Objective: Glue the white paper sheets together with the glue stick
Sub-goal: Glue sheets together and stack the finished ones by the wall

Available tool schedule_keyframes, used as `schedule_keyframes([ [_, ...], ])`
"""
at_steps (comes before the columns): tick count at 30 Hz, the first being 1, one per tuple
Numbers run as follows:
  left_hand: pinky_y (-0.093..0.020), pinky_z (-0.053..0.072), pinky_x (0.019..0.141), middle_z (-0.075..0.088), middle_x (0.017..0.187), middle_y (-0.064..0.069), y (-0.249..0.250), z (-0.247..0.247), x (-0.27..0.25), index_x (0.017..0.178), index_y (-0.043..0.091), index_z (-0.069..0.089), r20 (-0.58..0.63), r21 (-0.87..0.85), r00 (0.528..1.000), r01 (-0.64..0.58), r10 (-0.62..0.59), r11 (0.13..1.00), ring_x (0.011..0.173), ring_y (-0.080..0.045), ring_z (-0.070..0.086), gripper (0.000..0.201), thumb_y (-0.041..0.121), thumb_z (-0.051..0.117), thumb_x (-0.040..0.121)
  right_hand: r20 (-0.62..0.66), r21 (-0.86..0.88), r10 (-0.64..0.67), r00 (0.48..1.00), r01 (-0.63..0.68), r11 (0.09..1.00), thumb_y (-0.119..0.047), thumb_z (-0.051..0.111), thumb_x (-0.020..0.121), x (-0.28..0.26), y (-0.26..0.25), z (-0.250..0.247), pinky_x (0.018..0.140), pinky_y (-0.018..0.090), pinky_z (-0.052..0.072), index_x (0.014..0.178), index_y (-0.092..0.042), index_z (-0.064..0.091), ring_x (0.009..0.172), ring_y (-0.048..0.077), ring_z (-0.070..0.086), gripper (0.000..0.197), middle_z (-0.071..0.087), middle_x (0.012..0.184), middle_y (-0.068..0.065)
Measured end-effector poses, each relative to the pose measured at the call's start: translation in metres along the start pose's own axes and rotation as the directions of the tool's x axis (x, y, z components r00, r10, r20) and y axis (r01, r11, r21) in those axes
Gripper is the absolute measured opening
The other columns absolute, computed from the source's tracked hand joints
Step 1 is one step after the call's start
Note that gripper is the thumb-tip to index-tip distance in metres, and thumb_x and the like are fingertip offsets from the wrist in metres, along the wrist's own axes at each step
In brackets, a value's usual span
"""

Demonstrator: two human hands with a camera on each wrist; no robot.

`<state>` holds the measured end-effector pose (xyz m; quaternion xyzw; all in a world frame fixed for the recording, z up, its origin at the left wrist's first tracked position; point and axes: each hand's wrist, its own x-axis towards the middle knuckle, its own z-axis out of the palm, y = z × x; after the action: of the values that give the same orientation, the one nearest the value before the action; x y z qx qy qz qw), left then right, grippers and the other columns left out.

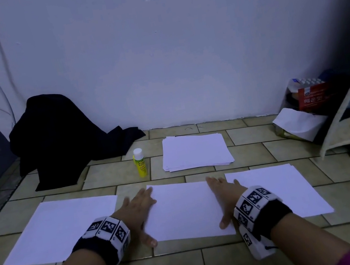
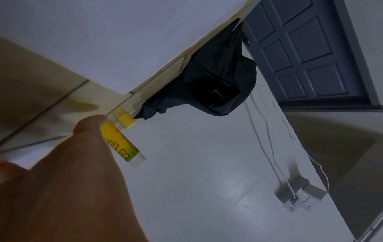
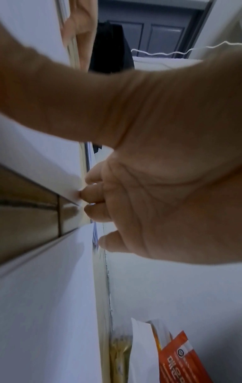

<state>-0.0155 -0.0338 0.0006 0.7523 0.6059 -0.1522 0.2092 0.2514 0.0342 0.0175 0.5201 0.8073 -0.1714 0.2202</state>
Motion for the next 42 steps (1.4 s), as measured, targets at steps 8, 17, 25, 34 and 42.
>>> schedule_keyframes([
  [8,-0.042,-0.01,0.117,-0.024,0.158,-0.002,0.0,0.004,-0.003,0.15,0.015,-0.022,0.022,-0.109,1.0,0.012,-0.01,0.994,0.146,-0.018,-0.02,0.13,0.053,0.076,0.073,0.022,0.169,0.105,0.994,-0.107,0.98,-0.032,0.087,0.063,-0.019,-0.01,-0.013,0.117,0.048,0.007,0.146,-0.009,-0.026,0.146,0.035,0.0,0.142,0.006,0.16,0.01],
  [17,-0.045,-0.01,0.117,-0.029,0.156,-0.003,0.0,0.005,0.002,0.149,0.014,-0.024,0.103,-0.039,0.994,0.044,-0.039,0.998,0.145,-0.02,-0.023,0.143,0.078,0.049,0.044,-0.302,0.657,0.039,0.952,0.178,0.733,-0.036,0.088,0.062,-0.018,0.01,-0.004,0.108,0.036,0.036,0.15,-0.026,0.013,0.131,0.02,0.04,0.116,0.039,0.146,0.0],
  [25,-0.045,-0.009,0.117,-0.031,0.156,-0.004,0.003,0.007,0.003,0.148,0.012,-0.025,0.078,-0.012,0.994,0.083,-0.081,0.997,0.145,-0.021,-0.024,0.123,0.066,0.06,0.079,-0.297,0.657,-0.011,0.955,0.213,0.723,-0.022,0.078,0.077,-0.019,0.011,0.014,0.102,0.022,0.037,0.108,-0.03,0.069,0.118,0.01,0.051,0.034,0.06,0.121,-0.009],
  [34,-0.043,-0.011,0.117,-0.034,0.155,-0.001,0.005,0.006,0.004,0.147,0.012,-0.027,0.103,-0.037,0.99,0.098,-0.094,0.994,0.145,-0.016,-0.025,0.152,0.105,0.021,0.037,-0.385,0.736,0.093,0.918,0.244,0.632,0.0,0.07,0.081,-0.029,0.037,-0.01,0.072,0.017,0.05,0.113,-0.021,0.069,0.08,-0.001,0.061,0.038,0.064,0.117,-0.003],
  [42,-0.043,-0.01,0.117,-0.031,0.156,-0.001,0.007,0.005,0.005,0.149,0.012,-0.024,0.067,-0.056,0.993,0.096,-0.092,0.994,0.146,-0.017,-0.022,0.176,0.101,-0.006,-0.002,-0.469,0.809,0.308,0.828,0.262,0.526,0.006,0.064,0.084,-0.004,0.056,-0.05,0.048,0.016,0.04,0.117,-0.016,0.066,0.052,0.011,0.049,0.04,0.066,0.074,0.001],
])
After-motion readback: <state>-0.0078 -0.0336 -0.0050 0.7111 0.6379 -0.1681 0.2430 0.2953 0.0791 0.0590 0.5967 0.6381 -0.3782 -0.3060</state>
